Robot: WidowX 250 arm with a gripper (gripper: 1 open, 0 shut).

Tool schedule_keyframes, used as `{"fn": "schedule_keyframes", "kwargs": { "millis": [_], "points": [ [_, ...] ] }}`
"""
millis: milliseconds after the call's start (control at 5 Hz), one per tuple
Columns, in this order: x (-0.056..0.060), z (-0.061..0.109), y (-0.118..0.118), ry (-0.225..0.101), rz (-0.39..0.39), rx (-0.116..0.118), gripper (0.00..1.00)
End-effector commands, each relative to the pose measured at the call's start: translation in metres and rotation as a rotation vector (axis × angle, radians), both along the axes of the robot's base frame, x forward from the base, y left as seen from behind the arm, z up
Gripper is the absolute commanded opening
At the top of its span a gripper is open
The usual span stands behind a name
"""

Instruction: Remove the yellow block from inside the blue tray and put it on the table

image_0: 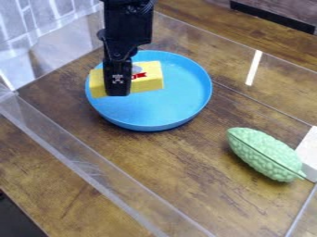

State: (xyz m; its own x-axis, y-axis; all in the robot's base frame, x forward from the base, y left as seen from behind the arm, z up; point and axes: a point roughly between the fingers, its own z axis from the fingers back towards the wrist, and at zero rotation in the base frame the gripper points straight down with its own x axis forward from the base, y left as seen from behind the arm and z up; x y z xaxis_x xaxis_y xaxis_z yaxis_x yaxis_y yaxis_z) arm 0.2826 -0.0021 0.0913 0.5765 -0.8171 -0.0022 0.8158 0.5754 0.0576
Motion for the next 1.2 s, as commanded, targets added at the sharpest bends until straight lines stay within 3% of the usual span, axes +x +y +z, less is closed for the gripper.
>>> {"fn": "schedule_keyframes", "kwargs": {
  "millis": [0,200,400,600,800,1000],
  "points": [
    [0.001,0.024,-0.016,-0.078,-0.123,-0.020,0.00],
    [-0.007,0.022,-0.041,-0.064,-0.169,-0.042,0.00],
    [-0.008,0.012,-0.060,-0.052,-0.199,-0.060,1.00],
    [-0.002,0.001,-0.063,-0.065,-0.144,-0.051,1.00],
    [0.002,-0.012,-0.065,-0.057,-0.110,-0.050,1.00],
    [0.011,-0.028,-0.064,-0.068,-0.125,-0.037,1.00]
  ]
}}
